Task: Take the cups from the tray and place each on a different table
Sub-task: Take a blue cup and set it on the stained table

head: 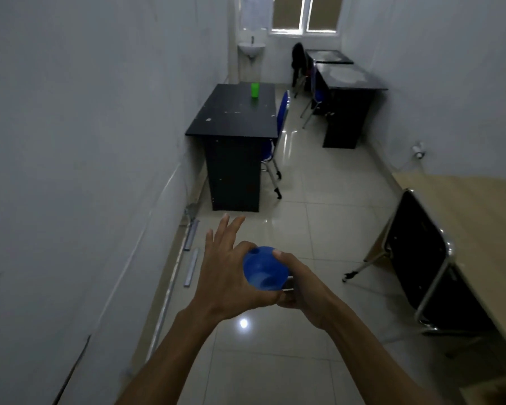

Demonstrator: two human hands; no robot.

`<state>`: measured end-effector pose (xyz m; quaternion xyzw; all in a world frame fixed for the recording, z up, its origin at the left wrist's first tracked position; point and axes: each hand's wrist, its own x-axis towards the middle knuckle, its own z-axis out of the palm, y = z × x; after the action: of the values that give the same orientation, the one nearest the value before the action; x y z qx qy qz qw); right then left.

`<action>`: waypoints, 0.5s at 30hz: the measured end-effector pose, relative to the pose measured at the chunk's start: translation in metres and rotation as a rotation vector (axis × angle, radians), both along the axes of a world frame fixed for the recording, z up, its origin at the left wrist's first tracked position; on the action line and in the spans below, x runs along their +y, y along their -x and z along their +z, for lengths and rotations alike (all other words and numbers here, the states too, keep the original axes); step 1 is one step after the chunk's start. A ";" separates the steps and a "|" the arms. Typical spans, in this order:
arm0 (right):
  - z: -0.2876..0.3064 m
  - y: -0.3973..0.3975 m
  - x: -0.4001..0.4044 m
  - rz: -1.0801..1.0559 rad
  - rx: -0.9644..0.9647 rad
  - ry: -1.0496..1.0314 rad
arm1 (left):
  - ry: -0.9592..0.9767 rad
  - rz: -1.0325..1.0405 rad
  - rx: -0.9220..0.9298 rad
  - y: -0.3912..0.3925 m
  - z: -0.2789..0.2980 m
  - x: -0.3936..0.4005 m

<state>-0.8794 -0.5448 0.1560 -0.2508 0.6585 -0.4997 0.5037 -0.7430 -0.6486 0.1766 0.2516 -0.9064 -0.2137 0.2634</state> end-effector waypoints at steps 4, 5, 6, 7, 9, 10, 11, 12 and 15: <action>0.000 0.030 -0.030 -0.083 -0.012 -0.003 | -0.008 -0.068 -0.007 0.038 0.000 -0.039; -0.001 0.039 -0.038 -0.099 -0.014 -0.001 | -0.010 -0.081 -0.003 0.048 -0.001 -0.048; -0.001 0.049 -0.046 -0.114 -0.013 0.002 | -0.010 -0.092 0.001 0.060 -0.002 -0.058; -0.001 0.059 -0.055 -0.129 -0.009 0.003 | -0.009 -0.101 0.004 0.071 -0.003 -0.067; -0.002 0.081 -0.073 -0.154 -0.002 -0.002 | -0.007 -0.111 0.005 0.097 -0.005 -0.086; -0.002 0.094 -0.081 -0.165 -0.002 -0.006 | -0.004 -0.110 -0.001 0.111 -0.005 -0.096; -0.003 0.108 -0.090 -0.174 -0.002 -0.012 | 0.003 -0.110 -0.006 0.126 -0.005 -0.105; -0.003 0.122 -0.099 -0.178 0.000 -0.016 | 0.012 -0.113 -0.007 0.142 -0.005 -0.115; -0.002 0.173 -0.127 -0.179 0.004 -0.009 | 0.022 -0.130 0.008 0.192 -0.003 -0.143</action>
<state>-1.0523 -0.6716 0.1545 -0.1898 0.6817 -0.5391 0.4568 -0.9354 -0.7918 0.1735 0.1884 -0.9221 -0.2213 0.2553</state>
